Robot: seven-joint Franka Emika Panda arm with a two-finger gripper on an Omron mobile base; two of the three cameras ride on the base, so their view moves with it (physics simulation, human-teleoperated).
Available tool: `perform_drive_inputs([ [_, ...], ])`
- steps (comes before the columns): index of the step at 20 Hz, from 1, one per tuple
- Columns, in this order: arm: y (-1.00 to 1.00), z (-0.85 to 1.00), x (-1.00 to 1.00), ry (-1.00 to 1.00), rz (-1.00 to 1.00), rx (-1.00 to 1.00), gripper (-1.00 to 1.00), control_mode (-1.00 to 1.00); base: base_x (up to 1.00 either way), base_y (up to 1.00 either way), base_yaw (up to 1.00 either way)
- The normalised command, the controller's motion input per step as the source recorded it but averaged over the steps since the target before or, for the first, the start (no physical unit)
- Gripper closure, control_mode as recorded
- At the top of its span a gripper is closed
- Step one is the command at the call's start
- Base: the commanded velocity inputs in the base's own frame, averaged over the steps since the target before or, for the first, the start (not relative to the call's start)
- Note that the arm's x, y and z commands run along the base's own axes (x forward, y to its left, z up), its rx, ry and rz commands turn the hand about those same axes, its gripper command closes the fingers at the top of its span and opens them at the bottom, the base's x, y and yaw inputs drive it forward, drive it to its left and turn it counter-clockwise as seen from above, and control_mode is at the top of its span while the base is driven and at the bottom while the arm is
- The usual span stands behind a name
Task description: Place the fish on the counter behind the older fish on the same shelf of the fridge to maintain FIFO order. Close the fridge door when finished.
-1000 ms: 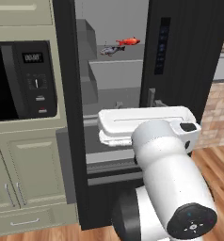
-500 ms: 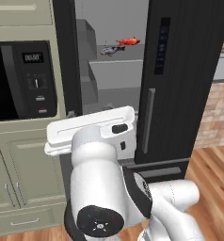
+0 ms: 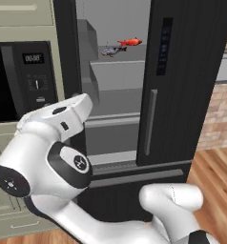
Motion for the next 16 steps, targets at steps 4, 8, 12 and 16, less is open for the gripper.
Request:
perform_drive_inputs([
  [4,0.11,-0.05,0.92,0.08,-0.3,-0.11,-1.0,-1.0,0.0,0.0,0.0],
  [8,-0.05,-0.12,0.97,0.03,-0.23,-0.04,-1.0,-1.0,0.0,0.0,0.0],
  [12,-0.37,-0.04,0.84,0.0,-0.18,0.0,-1.0,-1.0,0.0,0.0,0.0],
  [16,-0.87,0.0,0.46,-0.01,-0.16,0.0,-1.0,-1.0,0.0,0.0,0.0],
])
